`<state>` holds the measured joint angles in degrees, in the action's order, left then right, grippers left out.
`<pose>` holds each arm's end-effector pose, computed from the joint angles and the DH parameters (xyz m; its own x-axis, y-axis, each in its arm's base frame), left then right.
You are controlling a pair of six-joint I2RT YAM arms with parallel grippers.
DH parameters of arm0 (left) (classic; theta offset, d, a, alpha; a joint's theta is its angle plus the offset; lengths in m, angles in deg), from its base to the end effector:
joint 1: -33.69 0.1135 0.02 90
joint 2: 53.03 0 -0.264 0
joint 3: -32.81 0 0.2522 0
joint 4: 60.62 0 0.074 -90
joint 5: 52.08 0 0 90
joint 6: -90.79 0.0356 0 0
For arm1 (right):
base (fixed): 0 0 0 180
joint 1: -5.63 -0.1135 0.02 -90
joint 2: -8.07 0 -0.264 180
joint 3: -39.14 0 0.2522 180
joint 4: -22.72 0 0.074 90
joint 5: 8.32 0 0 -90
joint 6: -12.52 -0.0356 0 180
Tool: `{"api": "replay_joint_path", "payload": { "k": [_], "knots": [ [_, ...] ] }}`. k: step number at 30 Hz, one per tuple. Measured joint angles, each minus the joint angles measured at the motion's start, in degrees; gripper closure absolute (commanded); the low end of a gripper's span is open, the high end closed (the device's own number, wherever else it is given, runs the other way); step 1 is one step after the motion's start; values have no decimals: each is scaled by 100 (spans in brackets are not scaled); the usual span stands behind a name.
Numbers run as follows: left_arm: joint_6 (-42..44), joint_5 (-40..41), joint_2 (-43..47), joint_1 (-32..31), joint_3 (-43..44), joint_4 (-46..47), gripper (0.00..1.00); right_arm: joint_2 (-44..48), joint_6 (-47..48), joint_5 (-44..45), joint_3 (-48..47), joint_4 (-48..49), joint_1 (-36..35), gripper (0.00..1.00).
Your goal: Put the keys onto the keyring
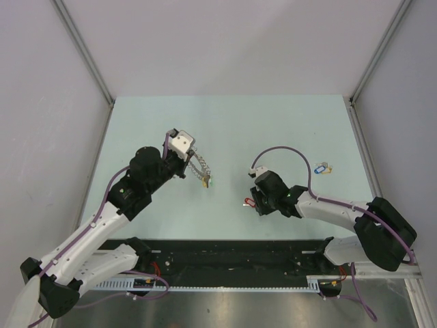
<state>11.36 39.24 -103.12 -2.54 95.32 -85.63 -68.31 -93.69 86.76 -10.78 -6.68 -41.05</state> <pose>0.1649 -0.1198 0.3464 -0.0678 0.2770 -0.9585 0.5953 0.7822 0.1840 0.1704 0.1761 0.1671 -0.7380 -0.3774 -0.5594 -0.5046 0.8590 0.0863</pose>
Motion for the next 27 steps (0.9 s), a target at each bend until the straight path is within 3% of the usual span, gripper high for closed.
{"api": "replay_joint_path", "payload": {
  "k": [27],
  "knots": [
    [0,2,0,0,0,2,99,-282,-179,114,79,396,-2,82]
  ]
}}
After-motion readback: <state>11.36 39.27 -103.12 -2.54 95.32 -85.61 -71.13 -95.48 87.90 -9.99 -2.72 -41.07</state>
